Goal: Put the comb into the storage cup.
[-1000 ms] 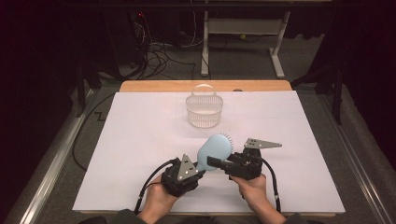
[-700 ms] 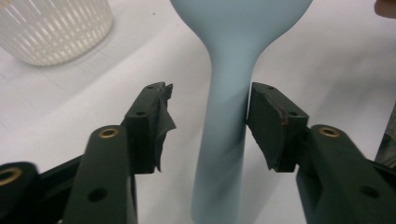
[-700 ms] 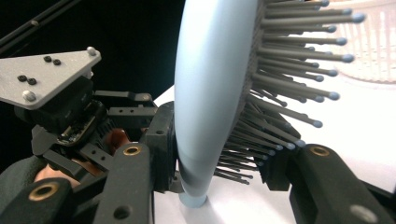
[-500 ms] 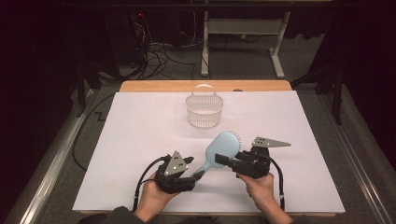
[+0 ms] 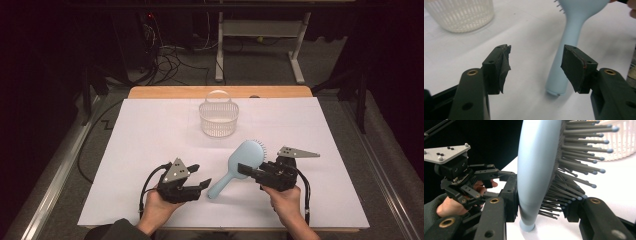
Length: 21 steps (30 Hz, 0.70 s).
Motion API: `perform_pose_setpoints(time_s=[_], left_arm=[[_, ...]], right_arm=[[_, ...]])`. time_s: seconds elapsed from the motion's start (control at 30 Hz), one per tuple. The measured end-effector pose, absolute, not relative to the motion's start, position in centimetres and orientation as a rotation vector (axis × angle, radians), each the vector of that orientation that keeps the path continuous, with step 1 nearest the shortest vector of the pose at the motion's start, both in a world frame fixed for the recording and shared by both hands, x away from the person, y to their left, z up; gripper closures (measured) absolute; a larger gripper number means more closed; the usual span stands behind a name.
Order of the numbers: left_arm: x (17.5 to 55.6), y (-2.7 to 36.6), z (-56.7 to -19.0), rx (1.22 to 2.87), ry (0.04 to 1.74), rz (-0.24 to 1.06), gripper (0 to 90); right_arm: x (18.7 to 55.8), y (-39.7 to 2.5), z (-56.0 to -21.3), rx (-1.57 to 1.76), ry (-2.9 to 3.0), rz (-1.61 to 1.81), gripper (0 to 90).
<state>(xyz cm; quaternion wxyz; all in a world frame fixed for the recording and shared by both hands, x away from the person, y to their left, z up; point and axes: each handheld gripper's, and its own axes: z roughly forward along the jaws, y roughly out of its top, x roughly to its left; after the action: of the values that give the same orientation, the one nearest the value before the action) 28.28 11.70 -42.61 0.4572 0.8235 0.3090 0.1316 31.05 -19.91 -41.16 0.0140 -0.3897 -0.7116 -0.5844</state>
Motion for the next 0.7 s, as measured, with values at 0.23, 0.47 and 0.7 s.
perform_pose_setpoints(time_s=[0.23, 0.47, 0.7], left_arm=[[28.6, 12.7, -42.8, 2.01, 0.782, 0.342, 39.0], [28.8, 13.3, -43.0, 2.005, 0.8, 0.35, 38.4], [29.0, 14.0, -43.2, 1.996, 0.828, 0.354, 38.4]], right_arm=[[30.8, -20.7, -40.9, -1.244, -2.222, -1.827, 56.4], [30.5, -22.1, -40.4, -1.289, -2.22, -1.847, 56.4], [30.4, -23.4, -39.9, -1.326, -2.237, -1.853, 56.5]])
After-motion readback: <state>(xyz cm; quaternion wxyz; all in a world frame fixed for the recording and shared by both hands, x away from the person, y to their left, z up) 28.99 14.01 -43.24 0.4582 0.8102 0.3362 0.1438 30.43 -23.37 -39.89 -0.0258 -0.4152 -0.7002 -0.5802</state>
